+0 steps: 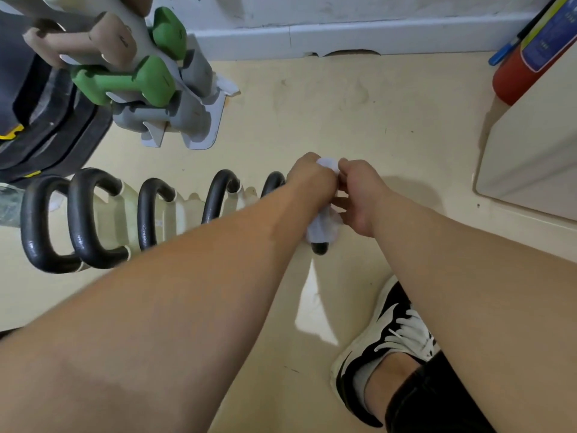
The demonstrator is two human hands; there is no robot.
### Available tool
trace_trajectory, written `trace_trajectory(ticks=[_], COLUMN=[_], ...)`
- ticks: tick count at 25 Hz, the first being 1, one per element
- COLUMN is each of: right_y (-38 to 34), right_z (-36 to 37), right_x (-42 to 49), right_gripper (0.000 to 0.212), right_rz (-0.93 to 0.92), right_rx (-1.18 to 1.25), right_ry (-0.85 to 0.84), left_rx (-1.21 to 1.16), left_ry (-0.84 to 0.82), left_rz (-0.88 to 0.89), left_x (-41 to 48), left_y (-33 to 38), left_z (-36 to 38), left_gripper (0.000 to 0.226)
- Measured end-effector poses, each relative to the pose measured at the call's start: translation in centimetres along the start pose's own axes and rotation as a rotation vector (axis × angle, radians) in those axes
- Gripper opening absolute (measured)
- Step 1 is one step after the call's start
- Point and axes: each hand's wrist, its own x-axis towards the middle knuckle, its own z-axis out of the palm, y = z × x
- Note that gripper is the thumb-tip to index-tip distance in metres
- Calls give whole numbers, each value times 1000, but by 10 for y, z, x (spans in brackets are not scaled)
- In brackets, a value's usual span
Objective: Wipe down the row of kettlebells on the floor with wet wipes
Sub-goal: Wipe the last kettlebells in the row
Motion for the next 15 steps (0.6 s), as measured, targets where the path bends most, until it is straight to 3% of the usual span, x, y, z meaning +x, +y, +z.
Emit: trace_trajectory(ticks=[5, 8, 10, 11, 13, 14, 15], right_y=[3, 3, 3, 3, 0, 0, -1], right_z=[-3, -3, -2, -1, -2, -2, -1], right_x=[2, 3, 3, 3, 1, 1, -1], right_gripper=[43, 42, 41, 41, 43, 44, 43], right_rz=[37, 34, 40, 45, 48, 51, 55], right_rx=[-33, -25, -31, -28, -18, -8, 6], right_ry=[-13, -20, -13, -8, -9, -10, -10], left_rx=[-141, -107, -89, -182, -669, -810, -714], left_ry=[170, 181, 150, 86, -38, -106, -30], left_rz=[415, 498, 544, 505, 196, 13, 4], left_x=[-63, -73, -68, -61, -50, -44, -26], left_y=[-84, -114, -108, -98, -67, -51, -43], left_z=[39, 55, 49, 43, 31, 24, 21], left_gripper=[67, 76, 70, 59, 28, 24, 24])
